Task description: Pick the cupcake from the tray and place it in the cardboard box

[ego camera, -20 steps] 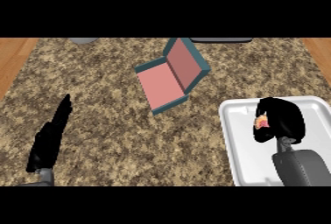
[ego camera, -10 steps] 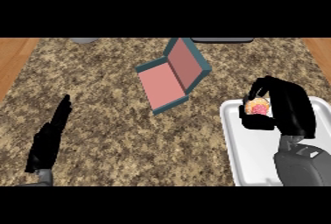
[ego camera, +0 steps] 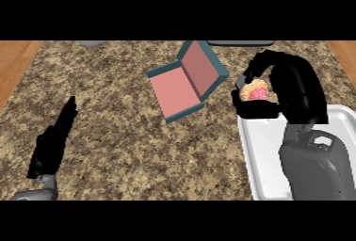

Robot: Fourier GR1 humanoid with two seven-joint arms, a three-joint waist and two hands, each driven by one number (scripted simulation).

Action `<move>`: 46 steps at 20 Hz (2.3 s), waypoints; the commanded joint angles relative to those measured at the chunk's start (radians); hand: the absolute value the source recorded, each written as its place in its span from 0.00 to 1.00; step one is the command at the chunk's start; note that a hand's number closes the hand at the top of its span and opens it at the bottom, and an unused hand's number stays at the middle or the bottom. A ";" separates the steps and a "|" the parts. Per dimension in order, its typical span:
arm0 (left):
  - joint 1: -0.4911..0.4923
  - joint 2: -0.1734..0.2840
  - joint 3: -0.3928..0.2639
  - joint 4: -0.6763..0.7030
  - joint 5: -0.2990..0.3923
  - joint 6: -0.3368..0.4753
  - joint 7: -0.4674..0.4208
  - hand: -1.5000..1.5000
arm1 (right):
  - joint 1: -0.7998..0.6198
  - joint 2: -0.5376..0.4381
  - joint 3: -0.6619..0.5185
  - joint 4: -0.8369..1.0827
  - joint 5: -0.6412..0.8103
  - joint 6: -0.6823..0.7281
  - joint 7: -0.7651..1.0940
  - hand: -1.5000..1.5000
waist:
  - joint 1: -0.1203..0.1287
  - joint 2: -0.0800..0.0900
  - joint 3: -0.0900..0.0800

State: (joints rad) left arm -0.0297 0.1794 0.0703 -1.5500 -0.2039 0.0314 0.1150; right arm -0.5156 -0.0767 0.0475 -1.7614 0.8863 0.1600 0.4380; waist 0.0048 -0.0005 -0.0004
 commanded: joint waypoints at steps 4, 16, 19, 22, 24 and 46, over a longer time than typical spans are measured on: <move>0.019 0.016 0.024 0.000 0.021 -0.030 -0.028 0.50 | -0.313 0.073 -0.025 0.253 0.026 -0.002 0.111 1.00 | 0.010 0.002 0.000; 0.006 -0.012 -0.008 -0.048 0.001 -0.027 0.018 0.50 | -0.584 0.077 -0.086 0.924 -0.014 -0.240 0.001 1.00 | 0.029 0.011 0.000; 0.008 -0.030 -0.026 0.023 -0.029 -0.008 -0.058 0.50 | -0.636 0.077 -0.042 1.090 -0.031 -0.341 -0.001 1.00 | 0.049 0.018 -0.001; -0.038 -0.020 -0.019 -0.003 -0.028 -0.013 0.014 0.50 | -0.642 0.077 -0.013 1.194 -0.066 -0.390 0.000 1.00 | 0.041 0.013 0.000; -0.006 -0.052 -0.044 0.027 -0.038 -0.001 -0.057 0.50 | -0.676 0.077 -0.085 1.263 -0.103 -0.448 -0.005 0.00 | 0.062 0.023 0.000; 0.053 -0.040 -0.018 -0.038 -0.023 -0.009 -0.021 0.50 | -0.624 0.009 -0.443 1.209 -0.546 -0.767 -0.503 0.00 | 0.022 0.007 0.002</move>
State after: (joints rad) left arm -0.0213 0.1490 0.0576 -1.5535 -0.2245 0.0155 0.0901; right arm -1.1638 -0.0303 -0.3262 -0.5129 0.4164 -0.6035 0.0043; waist 0.0371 0.0117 0.0013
